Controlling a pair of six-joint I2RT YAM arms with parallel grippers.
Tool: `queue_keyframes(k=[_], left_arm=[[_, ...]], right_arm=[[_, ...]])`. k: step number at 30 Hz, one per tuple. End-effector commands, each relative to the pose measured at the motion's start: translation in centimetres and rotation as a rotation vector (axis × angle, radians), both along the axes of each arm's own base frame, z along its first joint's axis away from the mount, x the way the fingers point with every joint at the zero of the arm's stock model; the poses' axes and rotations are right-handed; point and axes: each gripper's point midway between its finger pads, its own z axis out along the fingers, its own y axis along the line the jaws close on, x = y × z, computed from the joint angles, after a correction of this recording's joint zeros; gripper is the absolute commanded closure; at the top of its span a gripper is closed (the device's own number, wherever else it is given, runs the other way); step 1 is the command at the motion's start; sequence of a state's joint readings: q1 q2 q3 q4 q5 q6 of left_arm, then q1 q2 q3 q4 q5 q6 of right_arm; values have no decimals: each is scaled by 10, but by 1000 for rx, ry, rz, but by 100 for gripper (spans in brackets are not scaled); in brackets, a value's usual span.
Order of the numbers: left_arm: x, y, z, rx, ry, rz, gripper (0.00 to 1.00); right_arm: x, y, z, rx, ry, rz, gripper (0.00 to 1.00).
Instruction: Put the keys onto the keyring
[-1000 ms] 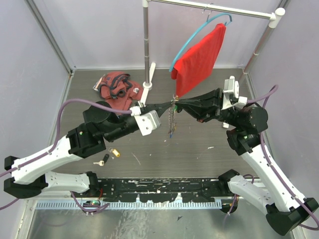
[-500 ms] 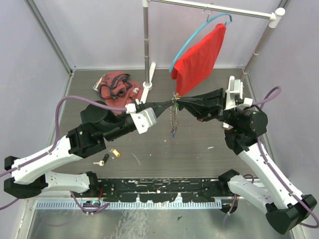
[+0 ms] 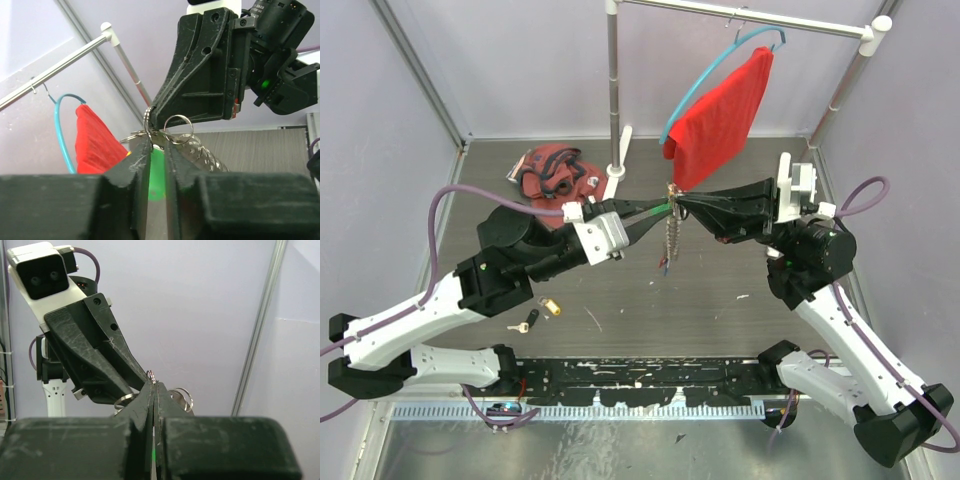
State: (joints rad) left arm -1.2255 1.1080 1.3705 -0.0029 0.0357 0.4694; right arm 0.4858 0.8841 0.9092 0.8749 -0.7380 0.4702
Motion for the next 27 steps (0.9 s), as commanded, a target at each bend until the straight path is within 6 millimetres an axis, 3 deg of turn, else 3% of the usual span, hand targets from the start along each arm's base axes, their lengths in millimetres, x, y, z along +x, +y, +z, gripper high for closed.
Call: queue_keyframes(k=[1, 8, 16, 22, 27], left_arm=[[-17, -11, -13, 27, 21, -92, 70], [-17, 7, -2, -5, 16, -63, 56], [-17, 22, 6, -34, 18, -37, 51], [-22, 22, 11, -27, 7, -62, 56], [-34, 17, 3, 24, -2, -132, 62]], right_arm=[[7, -12, 22, 90, -40, -87, 99], [5, -10, 17, -2, -105, -138, 99], [-8, -5, 4, -150, -211, -133, 99], [-26, 0, -6, -265, -316, -67, 99], [-41, -1, -5, -305, -388, -32, 99]])
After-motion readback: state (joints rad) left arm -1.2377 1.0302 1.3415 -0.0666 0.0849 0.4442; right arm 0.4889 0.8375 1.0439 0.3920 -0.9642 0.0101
